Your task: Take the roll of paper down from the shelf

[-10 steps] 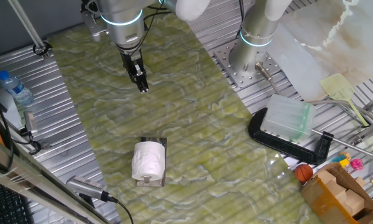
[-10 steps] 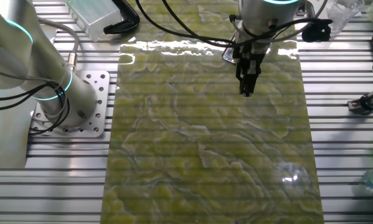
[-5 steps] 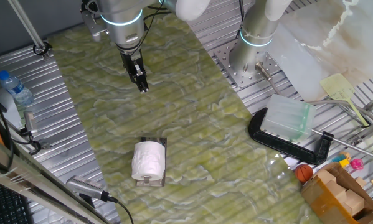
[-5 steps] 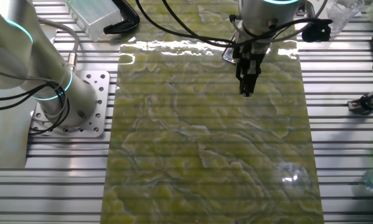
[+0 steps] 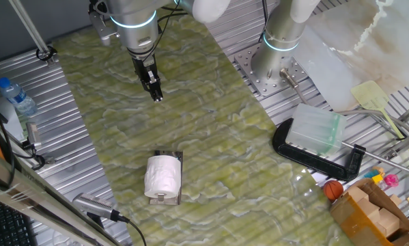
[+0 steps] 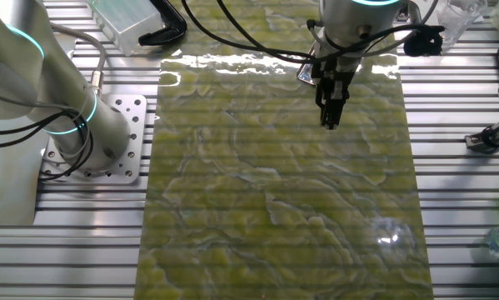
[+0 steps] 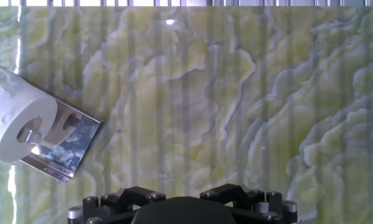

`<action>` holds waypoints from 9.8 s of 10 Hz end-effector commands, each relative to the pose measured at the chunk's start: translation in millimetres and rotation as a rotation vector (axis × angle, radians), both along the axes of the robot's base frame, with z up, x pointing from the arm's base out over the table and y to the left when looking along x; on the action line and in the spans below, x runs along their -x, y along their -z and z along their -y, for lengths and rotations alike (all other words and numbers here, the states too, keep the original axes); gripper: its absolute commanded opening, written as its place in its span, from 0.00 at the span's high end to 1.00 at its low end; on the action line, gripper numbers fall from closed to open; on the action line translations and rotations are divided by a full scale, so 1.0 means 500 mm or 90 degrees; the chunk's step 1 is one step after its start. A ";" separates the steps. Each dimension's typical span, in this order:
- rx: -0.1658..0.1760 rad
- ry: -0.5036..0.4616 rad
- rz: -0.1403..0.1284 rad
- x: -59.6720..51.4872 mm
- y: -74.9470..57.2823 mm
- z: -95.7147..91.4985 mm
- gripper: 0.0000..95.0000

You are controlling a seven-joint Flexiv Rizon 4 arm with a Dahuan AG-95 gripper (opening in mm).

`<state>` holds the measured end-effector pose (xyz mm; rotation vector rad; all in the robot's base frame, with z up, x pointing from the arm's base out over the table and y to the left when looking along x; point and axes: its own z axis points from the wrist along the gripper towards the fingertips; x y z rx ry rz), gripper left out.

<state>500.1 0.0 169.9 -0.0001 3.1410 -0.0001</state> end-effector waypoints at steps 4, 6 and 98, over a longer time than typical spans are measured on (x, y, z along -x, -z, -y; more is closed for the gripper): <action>-0.036 -0.146 0.137 -0.001 0.001 0.000 1.00; -0.040 -0.162 0.132 -0.001 0.001 0.000 1.00; -0.009 -0.649 0.008 -0.185 0.121 -0.480 0.00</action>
